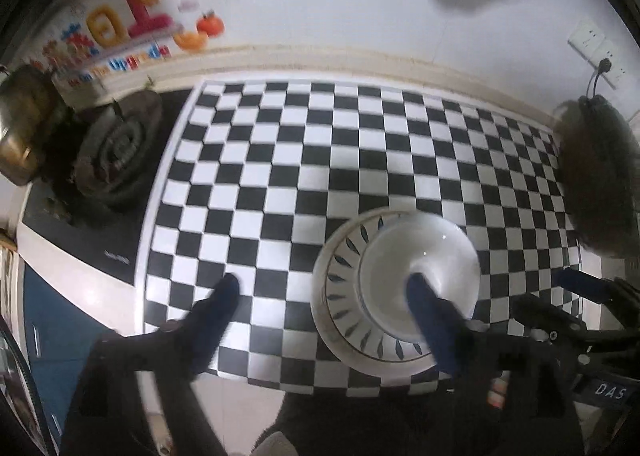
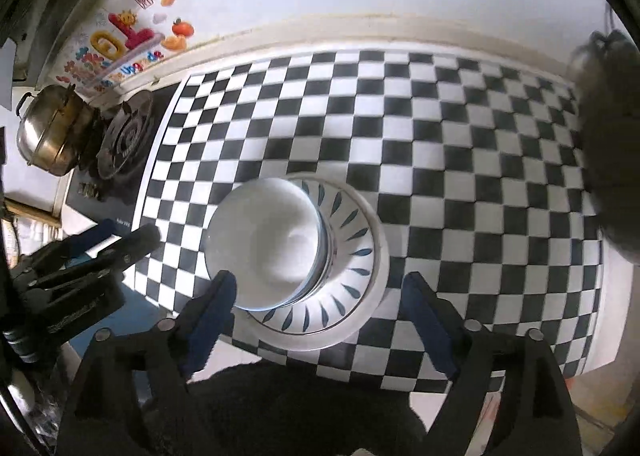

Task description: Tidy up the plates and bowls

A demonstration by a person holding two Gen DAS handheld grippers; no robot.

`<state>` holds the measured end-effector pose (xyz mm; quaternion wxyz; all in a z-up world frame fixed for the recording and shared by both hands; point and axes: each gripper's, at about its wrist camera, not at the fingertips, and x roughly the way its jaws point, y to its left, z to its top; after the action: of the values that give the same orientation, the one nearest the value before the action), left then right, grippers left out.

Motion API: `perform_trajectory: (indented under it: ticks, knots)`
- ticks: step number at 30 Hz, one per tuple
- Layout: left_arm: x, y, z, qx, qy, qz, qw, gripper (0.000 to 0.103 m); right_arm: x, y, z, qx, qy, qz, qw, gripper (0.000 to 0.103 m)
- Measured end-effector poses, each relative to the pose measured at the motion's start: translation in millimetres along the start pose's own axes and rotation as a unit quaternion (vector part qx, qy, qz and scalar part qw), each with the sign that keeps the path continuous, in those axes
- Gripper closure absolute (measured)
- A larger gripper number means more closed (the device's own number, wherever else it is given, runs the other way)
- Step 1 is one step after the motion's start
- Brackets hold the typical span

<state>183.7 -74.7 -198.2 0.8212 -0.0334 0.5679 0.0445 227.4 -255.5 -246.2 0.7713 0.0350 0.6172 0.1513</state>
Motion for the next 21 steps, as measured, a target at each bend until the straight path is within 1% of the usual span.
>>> perform_trajectory:
  ticks: [2,6,11,17,20,21]
  knots:
    - [-9,0,0,0.0,-0.016,0.002,0.9999,0.014,-9,3,-4,-0.004,-0.014,-0.013,1.0,0.011]
    - [-24,1,-1,0.004,-0.03,-0.006,0.9995,0.013,-26,10,-13,-0.006,-0.033,-0.026,0.999,0.011]
    - [-38,0,-8,0.015,-0.031,-0.024,0.9991,0.013,-50,18,-25,0.0,-0.061,-0.04,0.997,0.01]
    - [-56,-3,-22,0.032,-0.04,-0.026,0.9983,0.013,-81,24,-38,0.021,-0.1,-0.055,0.993,0.01]
    - [-71,-3,-28,0.03,-0.054,-0.027,0.9977,0.013,-93,26,-45,0.031,-0.112,-0.055,0.992,0.01]
    - [-79,-3,-31,0.032,-0.065,-0.025,0.9971,0.013,-99,27,-50,0.032,-0.118,-0.058,0.991,0.01]
